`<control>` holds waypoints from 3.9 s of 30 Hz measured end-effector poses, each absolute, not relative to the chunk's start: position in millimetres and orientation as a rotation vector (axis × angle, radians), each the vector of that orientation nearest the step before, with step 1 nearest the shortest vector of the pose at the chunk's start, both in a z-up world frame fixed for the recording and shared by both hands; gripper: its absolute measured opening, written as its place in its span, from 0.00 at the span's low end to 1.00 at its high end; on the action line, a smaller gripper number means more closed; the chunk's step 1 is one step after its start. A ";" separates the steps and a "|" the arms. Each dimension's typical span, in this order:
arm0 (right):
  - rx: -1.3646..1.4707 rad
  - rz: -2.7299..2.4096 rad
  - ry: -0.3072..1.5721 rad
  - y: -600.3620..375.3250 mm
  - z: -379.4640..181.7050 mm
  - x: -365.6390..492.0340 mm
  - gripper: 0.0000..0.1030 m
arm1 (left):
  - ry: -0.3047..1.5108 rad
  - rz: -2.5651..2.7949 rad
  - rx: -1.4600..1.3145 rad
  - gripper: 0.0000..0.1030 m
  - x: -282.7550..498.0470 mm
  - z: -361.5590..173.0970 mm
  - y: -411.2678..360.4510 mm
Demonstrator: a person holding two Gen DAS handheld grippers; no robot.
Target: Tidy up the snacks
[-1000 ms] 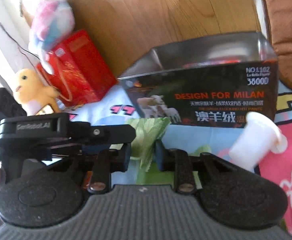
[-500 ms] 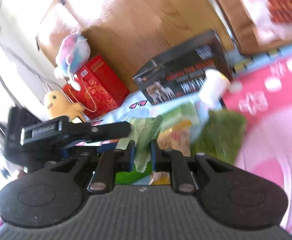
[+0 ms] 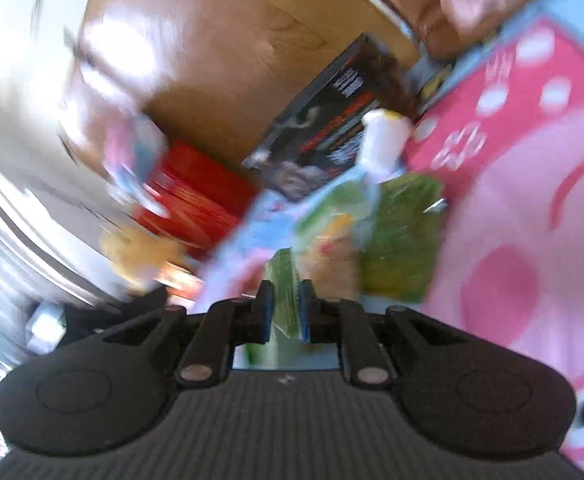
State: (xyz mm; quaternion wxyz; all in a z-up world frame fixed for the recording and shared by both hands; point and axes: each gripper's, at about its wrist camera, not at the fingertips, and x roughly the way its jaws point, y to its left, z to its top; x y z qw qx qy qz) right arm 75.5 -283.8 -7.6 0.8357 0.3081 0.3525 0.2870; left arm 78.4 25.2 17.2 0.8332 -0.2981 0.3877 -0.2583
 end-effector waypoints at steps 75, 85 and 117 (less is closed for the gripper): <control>-0.125 0.638 0.607 -187.1 3.2 127.5 0.41 | 0.869 -0.403 -0.590 0.65 175.0 20.3 10.0; -0.140 0.622 0.432 -192.4 37.3 53.6 0.38 | 0.783 -0.443 -0.489 0.65 103.6 45.2 3.0; -0.027 0.727 0.659 -186.9 -0.7 29.0 0.54 | 0.836 -0.437 -0.445 0.63 91.6 16.9 14.3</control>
